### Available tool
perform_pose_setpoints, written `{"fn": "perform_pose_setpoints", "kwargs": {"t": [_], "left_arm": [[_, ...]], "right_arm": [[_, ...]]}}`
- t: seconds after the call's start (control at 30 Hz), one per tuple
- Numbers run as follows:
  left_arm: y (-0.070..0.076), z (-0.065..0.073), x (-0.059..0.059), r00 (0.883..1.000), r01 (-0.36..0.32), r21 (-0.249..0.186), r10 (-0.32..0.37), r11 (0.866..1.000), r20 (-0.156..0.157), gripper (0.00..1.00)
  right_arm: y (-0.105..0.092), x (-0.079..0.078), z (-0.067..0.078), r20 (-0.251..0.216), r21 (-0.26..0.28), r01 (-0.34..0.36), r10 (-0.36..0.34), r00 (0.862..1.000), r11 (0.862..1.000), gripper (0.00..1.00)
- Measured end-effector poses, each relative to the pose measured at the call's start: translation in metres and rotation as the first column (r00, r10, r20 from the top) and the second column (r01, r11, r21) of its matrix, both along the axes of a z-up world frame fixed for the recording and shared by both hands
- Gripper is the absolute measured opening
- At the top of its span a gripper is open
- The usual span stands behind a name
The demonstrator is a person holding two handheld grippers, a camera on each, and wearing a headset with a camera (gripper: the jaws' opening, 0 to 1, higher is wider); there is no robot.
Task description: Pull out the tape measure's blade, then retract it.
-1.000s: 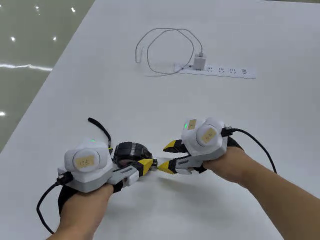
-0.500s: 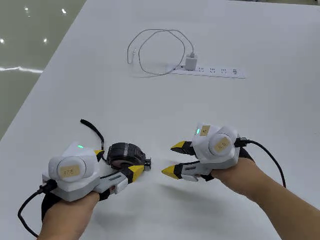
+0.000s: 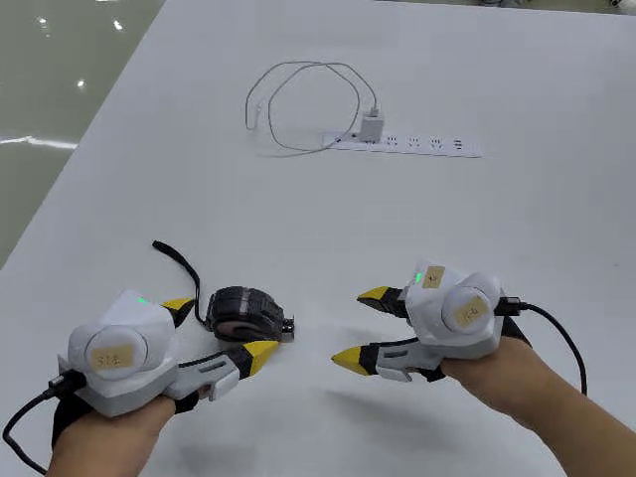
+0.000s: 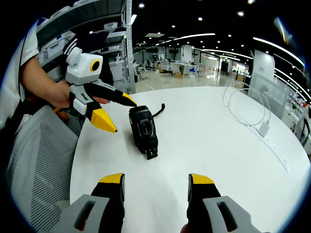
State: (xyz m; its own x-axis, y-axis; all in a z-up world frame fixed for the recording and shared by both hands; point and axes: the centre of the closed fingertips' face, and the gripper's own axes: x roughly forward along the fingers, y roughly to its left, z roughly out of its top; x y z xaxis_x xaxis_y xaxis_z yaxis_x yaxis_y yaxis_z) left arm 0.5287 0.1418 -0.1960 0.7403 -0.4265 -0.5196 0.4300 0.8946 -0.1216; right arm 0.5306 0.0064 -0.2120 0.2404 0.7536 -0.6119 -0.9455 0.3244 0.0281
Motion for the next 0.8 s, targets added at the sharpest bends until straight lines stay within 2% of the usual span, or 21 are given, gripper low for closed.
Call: {"fn": "perform_pose_setpoints", "kwargs": {"t": [0.2, 0.47, 0.8], "left_arm": [[0.006, 0.001, -0.009, 0.999, 0.035, 0.021, -0.035, 0.999, 0.003, 0.74], [0.009, 0.002, -0.021, 0.998, 0.063, -0.012, -0.062, 0.998, 0.009, 0.76], [0.016, 0.0, -0.034, 0.994, 0.107, 0.001, -0.107, 0.994, 0.001, 0.78]], "right_arm": [[-0.015, -0.01, 0.002, 0.001, 0.0, 0.031, -0.031, 1.0, 1.0, 0.56], [-0.035, -0.02, 0.001, -0.018, 0.015, 0.087, -0.087, 0.996, 0.996, 0.63], [-0.057, -0.026, 0.006, -0.016, 0.032, 0.147, -0.147, 0.989, 0.989, 0.68]]}}
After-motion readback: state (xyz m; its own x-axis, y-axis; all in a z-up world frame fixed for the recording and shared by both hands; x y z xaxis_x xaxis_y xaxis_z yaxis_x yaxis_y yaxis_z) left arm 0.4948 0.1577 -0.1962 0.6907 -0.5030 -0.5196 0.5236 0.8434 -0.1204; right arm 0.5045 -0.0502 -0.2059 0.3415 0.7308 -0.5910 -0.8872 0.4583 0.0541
